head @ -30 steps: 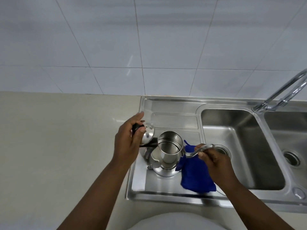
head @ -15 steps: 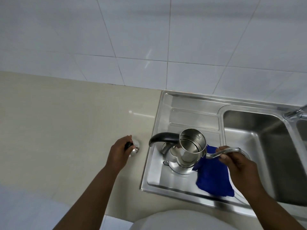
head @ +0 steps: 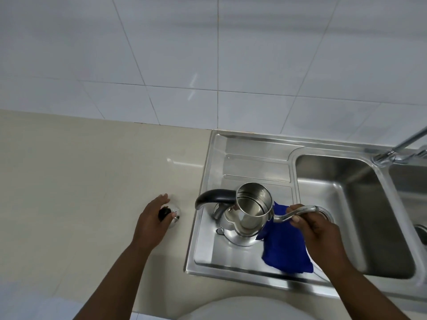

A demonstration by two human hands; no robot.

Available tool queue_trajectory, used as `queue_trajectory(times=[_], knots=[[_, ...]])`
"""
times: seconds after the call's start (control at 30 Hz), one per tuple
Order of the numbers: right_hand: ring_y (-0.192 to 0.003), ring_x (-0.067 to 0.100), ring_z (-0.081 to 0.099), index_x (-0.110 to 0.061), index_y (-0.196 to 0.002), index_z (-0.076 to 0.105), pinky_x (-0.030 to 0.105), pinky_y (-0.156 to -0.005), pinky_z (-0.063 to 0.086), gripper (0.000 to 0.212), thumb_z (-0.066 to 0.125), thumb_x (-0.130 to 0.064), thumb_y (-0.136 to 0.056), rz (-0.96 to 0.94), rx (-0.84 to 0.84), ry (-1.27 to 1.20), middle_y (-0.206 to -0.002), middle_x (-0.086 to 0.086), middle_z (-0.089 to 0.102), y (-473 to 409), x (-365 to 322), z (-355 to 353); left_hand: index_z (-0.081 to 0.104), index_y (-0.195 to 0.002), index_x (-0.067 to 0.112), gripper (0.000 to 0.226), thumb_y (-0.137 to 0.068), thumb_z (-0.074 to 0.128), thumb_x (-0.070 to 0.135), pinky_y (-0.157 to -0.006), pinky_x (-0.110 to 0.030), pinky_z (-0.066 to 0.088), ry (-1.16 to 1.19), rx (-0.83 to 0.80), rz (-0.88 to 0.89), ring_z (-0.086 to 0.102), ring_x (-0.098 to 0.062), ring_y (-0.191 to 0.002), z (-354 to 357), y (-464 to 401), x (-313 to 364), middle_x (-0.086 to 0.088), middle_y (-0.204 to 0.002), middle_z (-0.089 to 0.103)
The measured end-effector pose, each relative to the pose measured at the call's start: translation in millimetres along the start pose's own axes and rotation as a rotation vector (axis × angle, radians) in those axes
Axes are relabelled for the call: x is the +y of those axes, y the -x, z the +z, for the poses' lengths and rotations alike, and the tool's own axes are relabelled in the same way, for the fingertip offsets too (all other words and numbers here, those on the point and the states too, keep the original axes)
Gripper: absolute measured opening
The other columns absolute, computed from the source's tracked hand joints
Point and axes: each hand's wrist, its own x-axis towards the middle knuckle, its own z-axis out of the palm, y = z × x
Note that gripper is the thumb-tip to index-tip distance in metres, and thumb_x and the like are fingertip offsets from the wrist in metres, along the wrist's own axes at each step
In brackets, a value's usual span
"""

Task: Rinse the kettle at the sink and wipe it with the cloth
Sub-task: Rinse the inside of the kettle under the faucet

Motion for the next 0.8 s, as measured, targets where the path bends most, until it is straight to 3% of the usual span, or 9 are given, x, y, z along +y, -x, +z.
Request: queue_trajectory(times=[0.13,0.27,0.4,0.5,0.53,0.6,0.63,0.73,0.8], knots=[[-0.099,-0.003,0.064,-0.032,-0.097,0.071,0.024,-0.088,0.053,0.022,0.062,-0.014,-0.09,-0.011,-0.002,0.008,-0.107,-0.031,0.067,-1.0,-2.2,-1.0,0.051,-0.134,0.025,0.053,-0.085,0.067,0.032,-0.099,-0.003,0.034,0.182,-0.064,0.096,0.045,0.015,-0.122,-3.9,-0.2,52.8,0.016,-0.134,0.055],[-0.096,-0.004,0.065,-0.028,-0.099,0.072,0.029,-0.084,0.056,0.017,0.062,-0.018,-0.089,-0.015,0.008,0.005,-0.105,-0.03,0.068,-0.7,-2.8,-0.6,0.049,-0.136,0.023,0.06,-0.083,0.059,0.048,-0.105,-0.009,0.033,0.281,-0.248,0.238,0.046,0.005,-0.129,9.8,-2.9,104.7,0.014,-0.138,0.054],[-0.097,-0.008,0.064,-0.029,-0.101,0.071,0.021,-0.082,0.053,0.033,0.055,-0.054,-0.086,-0.036,0.017,0.006,-0.104,-0.035,0.066,1.2,-8.3,-2.2,0.054,-0.132,0.021,0.049,-0.085,0.061,0.036,-0.099,-0.016,0.044,0.287,-0.299,0.324,0.057,-0.001,-0.119,28.5,-6.3,126.2,0.007,-0.129,0.061],[-0.095,-0.007,0.064,-0.027,-0.1,0.073,0.031,-0.083,0.057,0.015,0.063,-0.029,-0.087,0.003,0.023,0.01,-0.101,-0.034,0.067,0.2,-5.4,-1.8,0.057,-0.128,0.025,0.039,-0.089,0.058,0.029,-0.095,-0.019,0.048,0.287,-0.285,0.323,0.059,-0.002,-0.115,34.2,-7.3,125.2,0.01,-0.124,0.063],[-0.097,-0.006,0.064,-0.027,-0.101,0.073,0.034,-0.086,0.058,0.016,0.064,-0.03,-0.088,0.022,0.014,-0.01,-0.103,-0.032,0.067,0.4,-3.5,-1.7,0.057,-0.127,0.027,0.038,-0.089,0.057,0.031,-0.095,-0.02,0.049,0.279,-0.279,0.321,0.06,-0.003,-0.114,34.8,-7.0,124.7,0.011,-0.123,0.063],[-0.096,-0.001,0.066,-0.032,-0.101,0.072,0.037,-0.087,0.058,0.028,0.061,-0.052,-0.084,0.036,0.003,-0.039,-0.102,-0.027,0.07,0.6,-5.6,-2.0,0.057,-0.126,0.029,0.039,-0.088,0.054,0.038,-0.094,-0.02,0.049,0.266,-0.268,0.315,0.06,-0.004,-0.112,36.0,-6.2,123.2,0.012,-0.121,0.063],[-0.095,0.0,0.067,-0.033,-0.099,0.072,0.038,-0.086,0.058,0.027,0.06,-0.052,-0.084,0.034,0.003,-0.034,-0.1,-0.025,0.071,1.6,-7.3,-2.5,0.058,-0.125,0.029,0.04,-0.087,0.053,0.041,-0.093,-0.019,0.049,0.26,-0.262,0.315,0.06,-0.003,-0.112,36.6,-5.8,123.9,0.012,-0.12,0.063],[-0.094,0.002,0.069,-0.031,-0.098,0.073,0.04,-0.088,0.057,0.015,0.065,-0.022,-0.088,0.043,0.01,-0.052,-0.1,-0.024,0.072,0.8,-5.1,0.2,0.059,-0.124,0.029,0.041,-0.085,0.053,0.042,-0.092,-0.016,0.048,0.257,-0.262,0.304,0.061,-0.002,-0.11,36.4,-6.1,125.3,0.013,-0.119,0.064],[-0.094,0.004,0.069,-0.032,-0.097,0.072,0.039,-0.089,0.057,0.016,0.062,-0.039,-0.085,0.038,0.015,-0.061,-0.101,-0.023,0.073,2.1,-8.0,-0.2,0.059,-0.124,0.027,0.041,-0.085,0.054,0.042,-0.091,-0.014,0.047,0.254,-0.272,0.302,0.061,-0.002,-0.11,35.9,-5.7,126.1,0.012,-0.119,0.064]])
